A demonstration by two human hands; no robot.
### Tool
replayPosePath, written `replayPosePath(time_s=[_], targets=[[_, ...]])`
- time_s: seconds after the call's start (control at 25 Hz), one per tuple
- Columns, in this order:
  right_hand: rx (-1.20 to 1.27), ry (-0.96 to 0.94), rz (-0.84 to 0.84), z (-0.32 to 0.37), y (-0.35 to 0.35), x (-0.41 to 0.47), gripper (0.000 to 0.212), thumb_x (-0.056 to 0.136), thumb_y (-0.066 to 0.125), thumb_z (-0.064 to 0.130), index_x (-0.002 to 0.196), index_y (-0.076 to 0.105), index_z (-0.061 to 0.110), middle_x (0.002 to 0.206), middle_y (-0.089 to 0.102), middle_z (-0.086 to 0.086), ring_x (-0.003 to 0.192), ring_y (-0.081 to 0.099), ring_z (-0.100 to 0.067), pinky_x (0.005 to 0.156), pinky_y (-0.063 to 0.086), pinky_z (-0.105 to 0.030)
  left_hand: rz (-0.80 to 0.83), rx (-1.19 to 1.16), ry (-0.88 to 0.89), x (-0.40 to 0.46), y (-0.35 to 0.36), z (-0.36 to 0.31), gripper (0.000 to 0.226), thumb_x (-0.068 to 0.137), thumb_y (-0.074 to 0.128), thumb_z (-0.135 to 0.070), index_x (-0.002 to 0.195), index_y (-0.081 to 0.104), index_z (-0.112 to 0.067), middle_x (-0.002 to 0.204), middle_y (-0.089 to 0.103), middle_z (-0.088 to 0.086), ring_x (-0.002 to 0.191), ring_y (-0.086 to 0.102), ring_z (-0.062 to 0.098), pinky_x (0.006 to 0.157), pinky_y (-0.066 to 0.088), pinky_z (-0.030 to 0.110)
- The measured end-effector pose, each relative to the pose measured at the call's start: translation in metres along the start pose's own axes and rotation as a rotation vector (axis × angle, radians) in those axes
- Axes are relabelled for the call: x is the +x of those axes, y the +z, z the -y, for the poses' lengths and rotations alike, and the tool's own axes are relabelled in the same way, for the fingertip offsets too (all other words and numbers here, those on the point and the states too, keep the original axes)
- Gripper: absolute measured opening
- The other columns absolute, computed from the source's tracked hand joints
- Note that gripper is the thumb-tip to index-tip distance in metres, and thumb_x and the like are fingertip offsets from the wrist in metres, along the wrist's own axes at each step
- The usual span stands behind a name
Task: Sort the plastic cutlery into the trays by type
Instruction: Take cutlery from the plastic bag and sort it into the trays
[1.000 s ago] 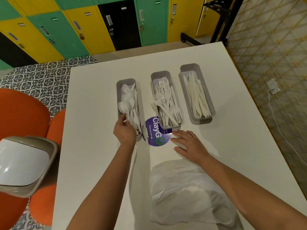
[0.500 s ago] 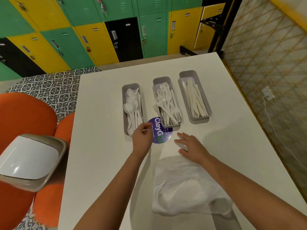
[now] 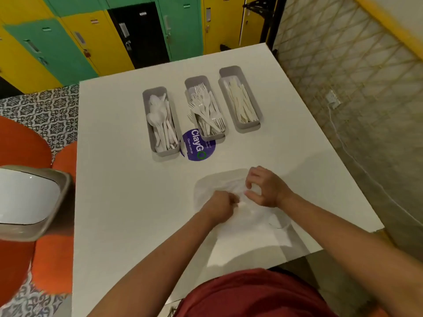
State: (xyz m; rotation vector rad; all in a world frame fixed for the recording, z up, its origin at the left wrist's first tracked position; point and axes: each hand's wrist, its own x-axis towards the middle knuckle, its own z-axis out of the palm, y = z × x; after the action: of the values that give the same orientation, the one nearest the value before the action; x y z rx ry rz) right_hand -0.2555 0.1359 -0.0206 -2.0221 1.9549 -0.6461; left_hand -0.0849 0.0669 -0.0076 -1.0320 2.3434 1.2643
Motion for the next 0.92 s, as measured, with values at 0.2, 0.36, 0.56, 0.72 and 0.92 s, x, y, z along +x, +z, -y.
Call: replayPosePath(time_s=[0.2, 0.36, 0.56, 0.72, 0.92], targets=[[-0.189, -0.194, 0.182, 0.015, 0.03, -0.03, 0.02, 0.078, 0.059, 0.026, 0.089, 0.075, 0.022, 0.079, 0.071, 0.004, 0.066, 0.067, -0.016, 0.058, 0.052, -0.019, -0.342, 0.278, 0.229, -0.003, 0.027, 0.022, 0.033, 0.079, 0.059, -0.015, 0.111, 0.065, -0.007, 0.114, 0.062, 0.014, 0.104, 0.06, 0.032, 0.086, 0.046, 0.032], [-0.247, 0.244, 0.262, 0.013, 0.024, -0.038, 0.082, 0.067, 0.078, 0.041, 0.139, 0.044, 0.02, 0.14, 0.05, -0.006, 0.129, 0.047, -0.026, 0.111, 0.026, -0.044, -0.245, 0.418, 0.0, -0.011, 0.027, 0.028, 0.087, 0.072, 0.071, -0.044, 0.144, 0.027, -0.025, 0.15, 0.027, 0.01, 0.138, 0.028, 0.029, 0.11, 0.027, 0.039], [-0.394, 0.398, 0.43, 0.022, 0.01, -0.025, 0.116, 0.066, 0.071, 0.061, 0.15, 0.002, 0.02, 0.158, 0.009, -0.004, 0.146, 0.006, -0.024, 0.117, -0.006, -0.044, -0.244, 0.502, -0.121, -0.018, 0.021, 0.029, 0.12, 0.061, 0.074, -0.059, 0.149, -0.001, -0.029, 0.155, 0.007, 0.014, 0.145, 0.005, 0.036, 0.113, 0.002, 0.061], [-0.443, 0.438, 0.478, 0.038, 0.004, -0.01, 0.117, 0.068, 0.068, 0.062, 0.15, -0.005, 0.022, 0.159, -0.002, -0.003, 0.146, -0.003, -0.027, 0.115, -0.006, -0.051, -0.33, 0.54, -0.111, -0.022, 0.012, 0.007, 0.079, 0.076, 0.069, -0.033, 0.142, 0.028, -0.019, 0.149, 0.025, 0.014, 0.136, 0.027, 0.034, 0.113, 0.022, 0.045], [-0.437, 0.403, 0.372, 0.044, -0.004, 0.008, 0.107, 0.075, 0.066, 0.055, 0.15, -0.004, 0.023, 0.159, 0.003, -0.003, 0.146, 0.002, -0.025, 0.117, 0.001, -0.051, -0.294, 0.305, 0.169, -0.001, 0.007, -0.031, 0.038, 0.089, 0.05, -0.007, 0.127, 0.054, -0.01, 0.13, 0.054, 0.011, 0.112, 0.055, 0.027, 0.095, 0.043, 0.034]])
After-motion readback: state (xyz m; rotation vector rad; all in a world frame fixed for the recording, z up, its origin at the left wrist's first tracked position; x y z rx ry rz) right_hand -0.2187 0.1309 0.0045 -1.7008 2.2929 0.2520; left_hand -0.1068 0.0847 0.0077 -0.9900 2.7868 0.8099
